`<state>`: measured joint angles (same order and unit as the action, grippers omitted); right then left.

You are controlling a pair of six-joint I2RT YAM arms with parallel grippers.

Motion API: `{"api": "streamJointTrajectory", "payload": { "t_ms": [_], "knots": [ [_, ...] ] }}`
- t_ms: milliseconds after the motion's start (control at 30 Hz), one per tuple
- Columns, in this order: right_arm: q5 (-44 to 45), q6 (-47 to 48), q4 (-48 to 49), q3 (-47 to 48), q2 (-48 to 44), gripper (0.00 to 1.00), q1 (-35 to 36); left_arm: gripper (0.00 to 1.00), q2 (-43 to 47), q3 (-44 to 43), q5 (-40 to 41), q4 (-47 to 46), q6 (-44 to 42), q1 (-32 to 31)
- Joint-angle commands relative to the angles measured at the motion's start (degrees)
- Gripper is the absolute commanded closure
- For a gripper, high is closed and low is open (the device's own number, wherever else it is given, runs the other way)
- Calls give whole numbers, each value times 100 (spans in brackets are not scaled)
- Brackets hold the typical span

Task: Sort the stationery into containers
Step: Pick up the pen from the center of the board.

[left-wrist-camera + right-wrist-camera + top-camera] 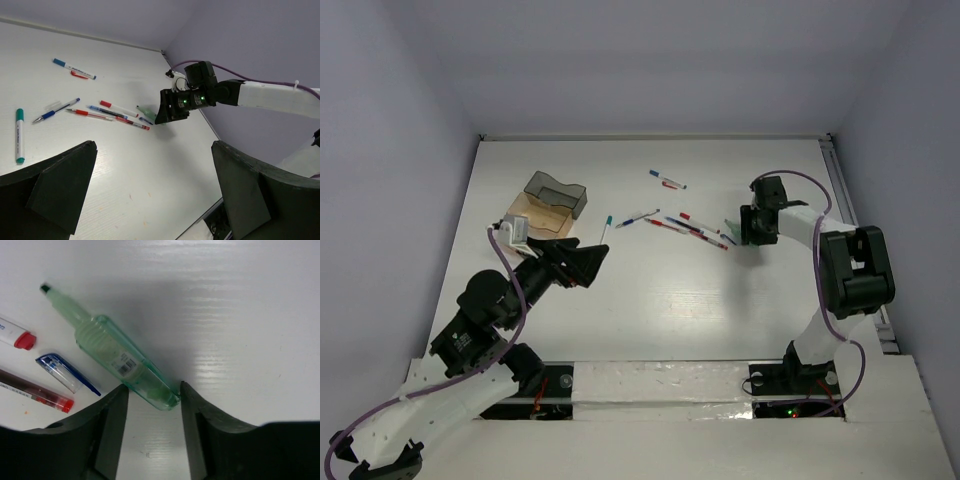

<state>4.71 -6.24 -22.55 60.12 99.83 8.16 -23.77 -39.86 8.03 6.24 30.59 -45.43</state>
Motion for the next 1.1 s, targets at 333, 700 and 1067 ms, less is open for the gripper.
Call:
{"api": "streamJointTrajectory", "payload": {
  "t_ms": [333,700,1067],
  "knots": [
    [-145,-79,101,-35,27,37,-34,1,-180,57,76,-220,79,-19],
    [461,-290,294,-9,-393,84,-34,1,-391,92,-3,-342,105,-19],
    [-99,-439,531,-140,-1580,93,-34,1,-567,355,-205,-930,369,-19]
  ]
}}
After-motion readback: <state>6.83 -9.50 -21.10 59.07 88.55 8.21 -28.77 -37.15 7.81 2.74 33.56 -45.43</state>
